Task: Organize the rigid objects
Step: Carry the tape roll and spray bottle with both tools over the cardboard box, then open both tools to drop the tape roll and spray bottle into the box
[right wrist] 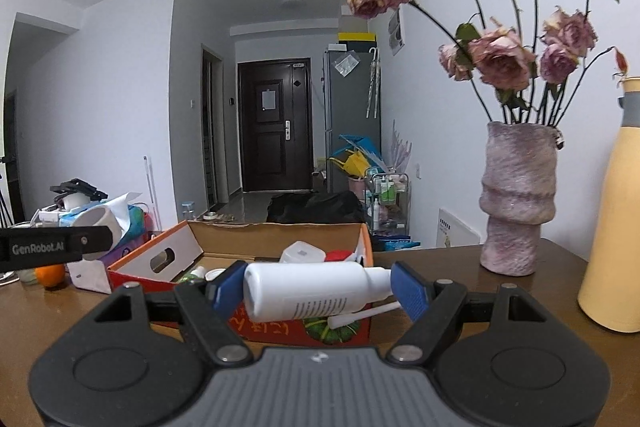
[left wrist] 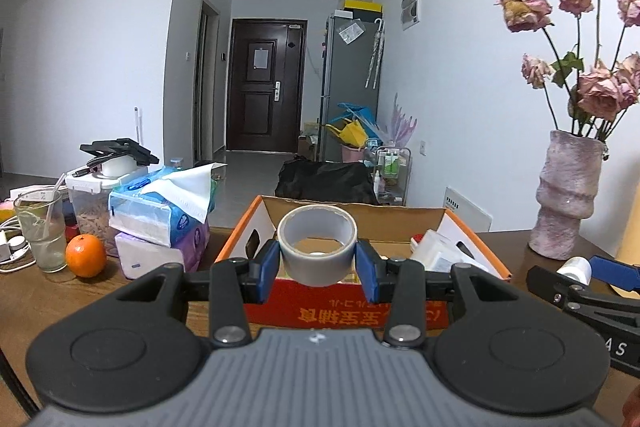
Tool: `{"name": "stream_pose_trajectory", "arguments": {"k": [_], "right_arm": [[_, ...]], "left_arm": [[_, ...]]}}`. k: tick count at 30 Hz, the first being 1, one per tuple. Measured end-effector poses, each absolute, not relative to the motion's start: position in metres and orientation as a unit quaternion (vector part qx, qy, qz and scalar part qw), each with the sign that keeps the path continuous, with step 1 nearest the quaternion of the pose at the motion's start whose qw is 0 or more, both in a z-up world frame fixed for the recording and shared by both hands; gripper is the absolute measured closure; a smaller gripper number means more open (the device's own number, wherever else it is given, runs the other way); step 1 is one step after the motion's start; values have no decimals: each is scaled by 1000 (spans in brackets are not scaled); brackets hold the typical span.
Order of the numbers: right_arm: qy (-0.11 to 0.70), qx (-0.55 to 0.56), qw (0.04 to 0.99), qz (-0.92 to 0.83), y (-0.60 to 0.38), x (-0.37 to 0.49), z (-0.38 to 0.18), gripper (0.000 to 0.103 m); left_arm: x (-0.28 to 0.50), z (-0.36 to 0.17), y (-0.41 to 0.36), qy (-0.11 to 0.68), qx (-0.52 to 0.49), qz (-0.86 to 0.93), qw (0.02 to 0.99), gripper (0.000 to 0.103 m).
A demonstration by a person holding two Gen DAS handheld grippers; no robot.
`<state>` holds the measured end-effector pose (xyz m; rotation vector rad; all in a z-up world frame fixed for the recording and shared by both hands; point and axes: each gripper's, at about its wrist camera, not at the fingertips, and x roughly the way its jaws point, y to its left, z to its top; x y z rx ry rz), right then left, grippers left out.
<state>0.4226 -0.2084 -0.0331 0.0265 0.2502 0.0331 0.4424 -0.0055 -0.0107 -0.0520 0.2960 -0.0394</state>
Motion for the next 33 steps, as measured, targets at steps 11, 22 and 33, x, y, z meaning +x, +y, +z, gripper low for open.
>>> {"name": "stream_pose_trajectory", "arguments": {"k": [11, 22, 33], "right_arm": [[126, 17, 992, 24, -201, 474, -34, 26], [122, 16, 992, 25, -196, 532, -36, 26], [133, 34, 990, 28, -197, 596, -41, 26]], "left_arm": [[494, -16, -8, 152, -23, -2, 988, 61], [548, -25, -11, 171, -38, 10, 984, 61], [598, -39, -9, 195, -43, 29, 979, 61]]}}
